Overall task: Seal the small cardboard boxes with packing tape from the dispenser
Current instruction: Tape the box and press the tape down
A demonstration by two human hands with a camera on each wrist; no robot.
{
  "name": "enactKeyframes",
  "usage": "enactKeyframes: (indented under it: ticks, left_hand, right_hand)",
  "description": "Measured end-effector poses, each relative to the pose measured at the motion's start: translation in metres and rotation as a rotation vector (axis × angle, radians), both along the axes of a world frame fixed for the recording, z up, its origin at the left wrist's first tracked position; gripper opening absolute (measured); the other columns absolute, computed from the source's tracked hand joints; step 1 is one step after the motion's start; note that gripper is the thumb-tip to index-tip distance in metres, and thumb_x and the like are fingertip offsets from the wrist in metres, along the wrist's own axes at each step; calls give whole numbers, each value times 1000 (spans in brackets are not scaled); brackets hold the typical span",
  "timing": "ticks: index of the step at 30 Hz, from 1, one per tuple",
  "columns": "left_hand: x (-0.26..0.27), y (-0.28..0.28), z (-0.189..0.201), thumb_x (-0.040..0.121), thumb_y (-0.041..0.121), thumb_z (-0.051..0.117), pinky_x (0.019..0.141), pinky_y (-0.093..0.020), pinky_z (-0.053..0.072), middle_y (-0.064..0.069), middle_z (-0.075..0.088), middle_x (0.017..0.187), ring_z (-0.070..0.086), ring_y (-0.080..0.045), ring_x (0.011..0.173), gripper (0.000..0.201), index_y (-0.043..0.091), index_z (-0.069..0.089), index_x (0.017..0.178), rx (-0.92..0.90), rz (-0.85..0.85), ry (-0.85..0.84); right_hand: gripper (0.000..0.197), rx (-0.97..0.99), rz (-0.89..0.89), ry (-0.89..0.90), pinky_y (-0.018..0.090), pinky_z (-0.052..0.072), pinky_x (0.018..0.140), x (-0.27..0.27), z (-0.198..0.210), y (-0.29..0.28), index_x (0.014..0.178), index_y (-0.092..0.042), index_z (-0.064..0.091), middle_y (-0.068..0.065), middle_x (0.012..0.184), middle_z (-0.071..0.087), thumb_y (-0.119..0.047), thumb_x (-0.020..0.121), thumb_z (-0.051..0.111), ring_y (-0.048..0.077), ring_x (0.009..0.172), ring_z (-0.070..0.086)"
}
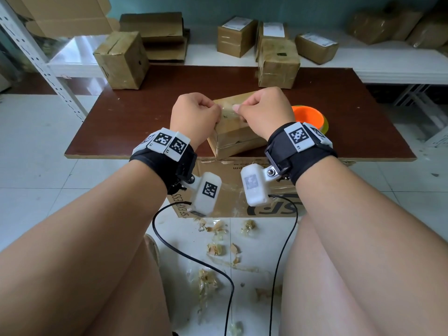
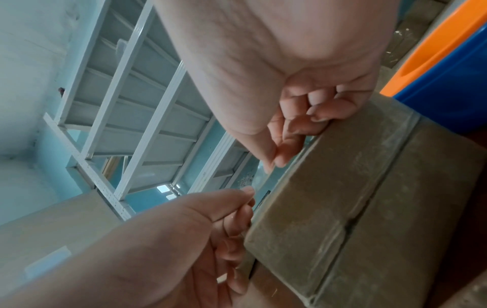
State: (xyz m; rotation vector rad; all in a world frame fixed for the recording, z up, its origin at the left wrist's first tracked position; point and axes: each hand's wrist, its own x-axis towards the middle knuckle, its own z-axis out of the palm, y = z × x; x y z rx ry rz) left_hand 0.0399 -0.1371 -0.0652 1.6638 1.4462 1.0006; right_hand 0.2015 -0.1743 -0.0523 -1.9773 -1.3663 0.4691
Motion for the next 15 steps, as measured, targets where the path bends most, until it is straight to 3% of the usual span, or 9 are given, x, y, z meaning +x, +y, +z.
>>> enactKeyframes:
  ticks: [5,8,15]
  left_hand:
    - [2,-2,0,85,12,65,52,-18,43,3,71,62,51,-1,43,17,15,74,71,-6,-8,-23]
    - [2,-1,0,84,14,66,58,-24,49,-7,77,72,57,-10,54,14,10,77,76,-13,-4,-37]
    - [4,-3,0,81,14,64,62,-26,54,-3,77,71,64,-10,59,14,10,77,80,-15,4,-24]
  right_hand:
    - [28,-1,5,68,27,47,84,4,1,-1,73,-19,77,-3,86,76,-38,94,75,15,95,69]
    - [26,3,3,59,26,45,81,4,-1,0,74,-20,77,-5,86,75,-39,92,76,14,93,69]
    - [24,-2,7,19,27,46,79,2,0,-1,76,-21,77,-10,85,73,-39,92,76,13,93,68]
